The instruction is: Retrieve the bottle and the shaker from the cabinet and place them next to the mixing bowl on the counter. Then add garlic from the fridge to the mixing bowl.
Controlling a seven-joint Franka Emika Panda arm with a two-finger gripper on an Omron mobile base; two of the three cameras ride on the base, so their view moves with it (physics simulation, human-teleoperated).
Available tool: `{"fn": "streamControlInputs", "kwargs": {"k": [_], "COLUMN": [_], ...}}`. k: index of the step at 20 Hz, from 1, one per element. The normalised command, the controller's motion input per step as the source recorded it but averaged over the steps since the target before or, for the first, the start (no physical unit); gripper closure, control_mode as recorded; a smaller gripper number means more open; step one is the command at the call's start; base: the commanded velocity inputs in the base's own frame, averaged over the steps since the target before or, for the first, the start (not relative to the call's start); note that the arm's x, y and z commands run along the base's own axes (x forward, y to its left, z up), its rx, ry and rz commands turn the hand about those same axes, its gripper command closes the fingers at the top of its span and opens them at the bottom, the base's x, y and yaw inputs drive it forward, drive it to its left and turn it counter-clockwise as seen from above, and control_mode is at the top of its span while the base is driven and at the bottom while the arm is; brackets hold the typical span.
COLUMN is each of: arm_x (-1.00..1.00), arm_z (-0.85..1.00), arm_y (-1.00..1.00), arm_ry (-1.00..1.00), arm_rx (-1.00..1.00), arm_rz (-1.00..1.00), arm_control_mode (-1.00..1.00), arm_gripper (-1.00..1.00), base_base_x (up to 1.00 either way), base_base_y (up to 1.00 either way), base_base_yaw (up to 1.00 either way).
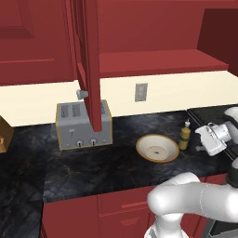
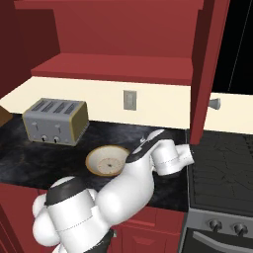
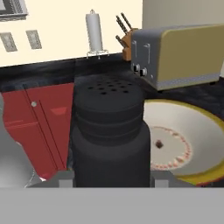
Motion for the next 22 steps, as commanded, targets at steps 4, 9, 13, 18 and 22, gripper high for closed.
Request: {"fn": "streamControlInputs", "kwargs": {"k": [4,9,13,18,22], "arm_x": [0.09,0.05,0.16,0.04,0.01], "arm_z": [-0.36,-0.27,-0.19,-0.31,-0.25], "arm_y": [0.00,0.00,0.00,0.07,0.03], "arm_ry": [0.00,0.00,0.00,0.00,0.00], "arm_rx": [0.00,0.00,0.00,0.00,0.00], "arm_rz": [-0.10,-0.12,-0.07,-0.01,0.00], "arm_control_mode": [-1.00,-1.00,-1.00,-1.00,-1.00], "arm_gripper": [1.00,1.00,1.00,1.00,1.00], "base_base_x": [0.00,0.00,0.00,0.00,0.00], "base_base_y": [0.00,0.00,0.00,0.00,0.00], "base_base_yaw": [0.00,0.00,0.00,0.00,0.00]}}
